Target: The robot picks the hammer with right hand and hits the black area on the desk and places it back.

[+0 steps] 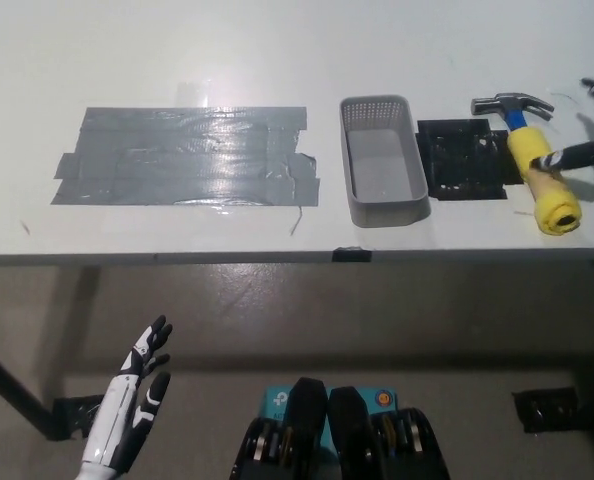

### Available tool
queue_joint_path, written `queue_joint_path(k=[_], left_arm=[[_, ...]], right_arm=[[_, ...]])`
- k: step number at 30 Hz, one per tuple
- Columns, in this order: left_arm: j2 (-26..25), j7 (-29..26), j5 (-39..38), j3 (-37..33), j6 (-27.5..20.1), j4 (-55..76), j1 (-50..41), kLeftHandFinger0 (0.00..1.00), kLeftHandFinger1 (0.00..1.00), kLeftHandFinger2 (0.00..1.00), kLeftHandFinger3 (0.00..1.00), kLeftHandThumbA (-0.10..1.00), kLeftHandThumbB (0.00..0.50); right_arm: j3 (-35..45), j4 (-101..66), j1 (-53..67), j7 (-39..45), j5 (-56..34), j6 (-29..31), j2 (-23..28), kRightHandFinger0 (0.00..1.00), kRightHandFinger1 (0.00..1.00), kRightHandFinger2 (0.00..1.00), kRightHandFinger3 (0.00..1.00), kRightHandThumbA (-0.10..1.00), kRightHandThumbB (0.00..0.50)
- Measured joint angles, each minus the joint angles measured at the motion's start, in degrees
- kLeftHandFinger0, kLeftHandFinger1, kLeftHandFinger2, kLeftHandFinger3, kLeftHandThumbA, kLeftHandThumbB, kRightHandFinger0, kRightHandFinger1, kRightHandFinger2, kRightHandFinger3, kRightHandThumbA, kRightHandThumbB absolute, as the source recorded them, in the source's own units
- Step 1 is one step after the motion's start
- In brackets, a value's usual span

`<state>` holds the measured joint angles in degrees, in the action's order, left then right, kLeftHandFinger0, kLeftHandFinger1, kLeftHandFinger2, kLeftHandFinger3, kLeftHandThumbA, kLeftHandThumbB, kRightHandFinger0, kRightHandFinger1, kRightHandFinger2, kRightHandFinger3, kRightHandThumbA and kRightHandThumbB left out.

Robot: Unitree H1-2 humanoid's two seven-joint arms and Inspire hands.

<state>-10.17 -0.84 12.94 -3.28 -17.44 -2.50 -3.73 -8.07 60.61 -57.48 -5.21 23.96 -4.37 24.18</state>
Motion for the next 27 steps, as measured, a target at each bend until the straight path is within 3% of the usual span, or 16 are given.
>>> queue_joint_path(k=[8, 14, 16, 20, 27], left_arm=[[0.00, 0.00, 0.01, 0.01, 0.03, 0.00, 0.06, 0.97, 1.00, 1.00, 1.00, 1.00, 0.140], [0.00, 0.00, 0.01, 0.01, 0.20, -0.03, 0.56, 1.00, 1.00, 1.00, 1.00, 1.00, 0.152], [0.00, 0.00, 0.01, 0.00, 0.26, -0.08, 0.85, 1.00, 1.00, 1.00, 1.00, 1.00, 0.165], [0.00, 0.00, 0.01, 0.00, 0.37, -0.19, 1.72, 1.00, 1.00, 1.00, 1.00, 1.00, 0.177], [0.00, -0.01, 0.03, -0.02, 0.43, -1.03, 4.54, 1.00, 1.00, 1.00, 1.00, 1.00, 0.146]], right_arm=[[-0.11, -13.75, 1.47, -6.60, 6.15, -0.37, 3.35, 1.00, 1.00, 1.00, 1.00, 1.00, 0.259], [0.74, -26.60, 5.38, -8.19, 8.43, -0.37, 2.97, 1.00, 1.00, 1.00, 1.00, 1.00, 0.269], [0.79, -30.86, 7.39, -8.28, 8.91, -0.36, 2.36, 1.00, 1.00, 1.00, 1.00, 1.00, 0.240], [0.75, -38.26, 11.89, -8.28, 9.47, -0.34, 0.82, 1.00, 1.00, 1.00, 1.00, 1.00, 0.278], [-0.44, -52.79, 24.33, -8.27, 10.70, -0.22, -4.37, 1.00, 1.00, 1.00, 1.00, 1.00, 0.191]])
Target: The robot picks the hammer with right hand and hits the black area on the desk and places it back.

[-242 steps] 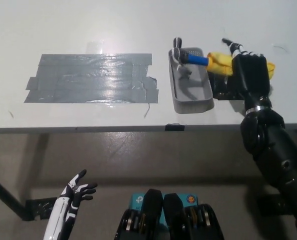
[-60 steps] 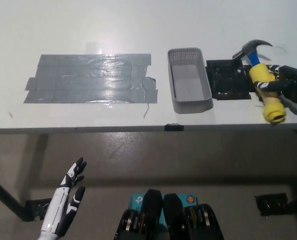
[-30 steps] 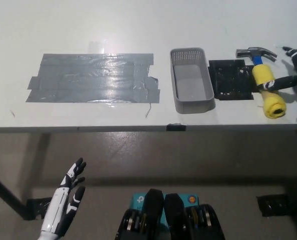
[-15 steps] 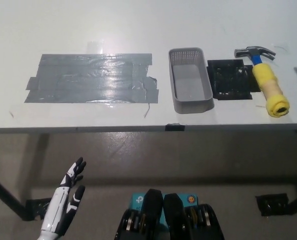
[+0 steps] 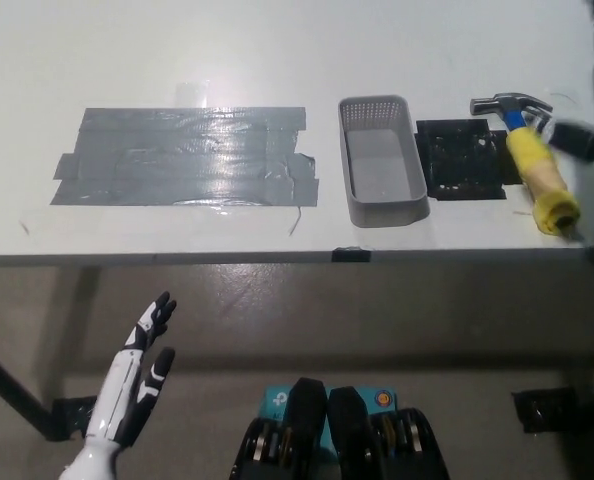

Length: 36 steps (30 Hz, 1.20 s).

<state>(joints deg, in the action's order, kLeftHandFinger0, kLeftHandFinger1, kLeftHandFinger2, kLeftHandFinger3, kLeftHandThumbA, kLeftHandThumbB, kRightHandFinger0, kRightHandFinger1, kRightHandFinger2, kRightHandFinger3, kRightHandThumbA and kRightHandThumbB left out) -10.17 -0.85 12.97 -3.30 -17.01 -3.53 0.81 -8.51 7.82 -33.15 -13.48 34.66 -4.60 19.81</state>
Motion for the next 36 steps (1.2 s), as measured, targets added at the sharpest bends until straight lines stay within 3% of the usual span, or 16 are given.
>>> queue_joint_path(k=[3, 9, 15, 23, 28, 36], left_arm=[[0.00, 0.00, 0.04, -0.02, 0.05, -0.82, 1.46, 1.00, 1.00, 1.00, 1.00, 1.00, 0.130], [0.01, 0.00, 0.16, -0.16, 0.07, -2.30, 4.41, 1.00, 1.00, 1.00, 1.00, 1.00, 0.149], [0.02, 0.00, 0.51, -0.84, 0.02, -2.73, 4.69, 1.00, 1.00, 1.00, 1.00, 1.00, 0.120], [0.02, -0.02, 1.31, -1.39, -0.09, -2.34, 1.15, 1.00, 1.00, 1.00, 1.00, 1.00, 0.119], [0.01, -0.04, 1.74, -1.40, -0.10, -1.84, -0.14, 1.00, 1.00, 1.00, 1.00, 1.00, 0.129], [0.01, 0.00, 2.24, -1.42, -0.08, -0.96, -0.54, 1.00, 1.00, 1.00, 1.00, 1.00, 0.091]], right_arm=[[-1.13, -6.94, 6.88, -0.01, 0.27, 0.55, -1.89, 1.00, 1.00, 1.00, 1.00, 1.00, 0.141], [-3.02, -18.50, 20.22, -1.95, 1.39, 4.90, -5.20, 1.00, 1.00, 1.00, 1.00, 1.00, 0.133], [-3.15, -15.82, 27.62, -5.62, 1.90, 10.87, -8.74, 1.00, 1.00, 1.00, 1.00, 1.00, 0.092], [-2.38, -6.17, 29.92, -7.07, -1.14, 17.33, -9.69, 1.00, 1.00, 1.00, 1.00, 1.00, 0.115], [-2.14, -4.51, 29.98, -5.59, -4.88, 18.39, -10.09, 1.00, 1.00, 1.00, 1.00, 1.00, 0.143], [-2.14, -3.11, 30.76, -4.00, -7.38, 19.28, -10.21, 1.00, 1.00, 1.00, 1.00, 1.00, 0.176]])
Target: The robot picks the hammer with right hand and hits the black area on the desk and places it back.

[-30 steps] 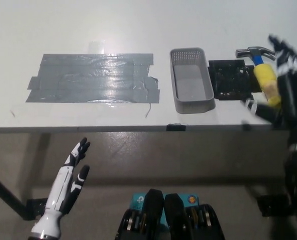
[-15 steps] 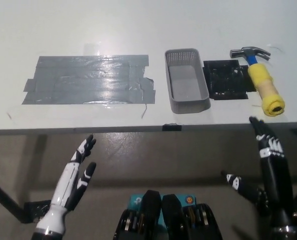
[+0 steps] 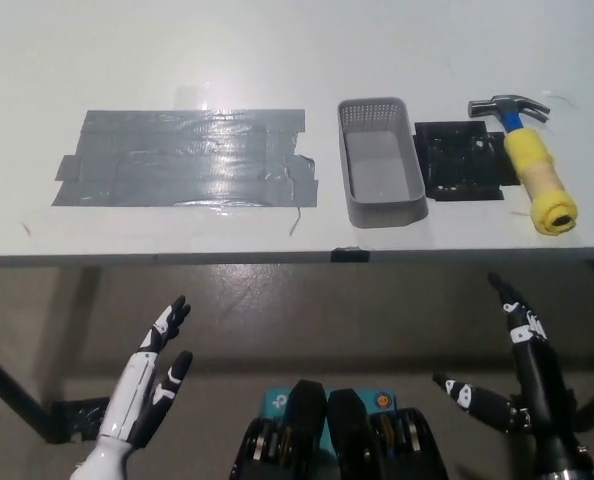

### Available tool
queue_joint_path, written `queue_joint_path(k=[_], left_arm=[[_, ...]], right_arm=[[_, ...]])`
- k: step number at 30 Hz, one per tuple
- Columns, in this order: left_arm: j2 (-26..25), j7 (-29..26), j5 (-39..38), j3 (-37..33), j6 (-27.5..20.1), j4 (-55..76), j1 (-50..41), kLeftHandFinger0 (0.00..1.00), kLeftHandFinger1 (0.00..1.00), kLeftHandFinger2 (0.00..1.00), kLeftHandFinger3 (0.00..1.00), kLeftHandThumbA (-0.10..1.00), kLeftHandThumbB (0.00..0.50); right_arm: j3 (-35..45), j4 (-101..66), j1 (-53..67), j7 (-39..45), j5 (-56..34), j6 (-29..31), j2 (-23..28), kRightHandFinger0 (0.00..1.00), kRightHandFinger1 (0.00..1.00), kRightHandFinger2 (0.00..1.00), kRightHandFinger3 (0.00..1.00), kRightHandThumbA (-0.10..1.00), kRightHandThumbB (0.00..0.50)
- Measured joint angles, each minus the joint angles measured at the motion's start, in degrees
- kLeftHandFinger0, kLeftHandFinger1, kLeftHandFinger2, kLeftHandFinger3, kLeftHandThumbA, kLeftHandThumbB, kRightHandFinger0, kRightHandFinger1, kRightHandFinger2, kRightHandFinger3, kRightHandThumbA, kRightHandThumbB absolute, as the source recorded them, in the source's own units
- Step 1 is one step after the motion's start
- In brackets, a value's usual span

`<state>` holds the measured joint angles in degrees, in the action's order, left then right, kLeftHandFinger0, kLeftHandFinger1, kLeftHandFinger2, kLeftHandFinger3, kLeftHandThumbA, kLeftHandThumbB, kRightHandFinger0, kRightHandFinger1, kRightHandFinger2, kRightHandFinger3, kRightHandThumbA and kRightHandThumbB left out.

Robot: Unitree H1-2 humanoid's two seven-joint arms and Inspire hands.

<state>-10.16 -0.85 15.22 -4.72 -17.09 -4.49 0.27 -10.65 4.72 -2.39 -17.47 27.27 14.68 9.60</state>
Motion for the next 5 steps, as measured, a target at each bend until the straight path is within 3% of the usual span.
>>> queue_joint_path(k=[5], left_arm=[[0.00, 0.01, -0.03, 0.02, -0.01, 0.04, 0.00, 1.00, 1.00, 1.00, 1.00, 1.00, 0.095]], right_arm=[[0.00, -0.09, 0.25, 0.77, -0.75, 0.00, -0.06, 1.00, 1.00, 1.00, 1.00, 1.00, 0.183]])
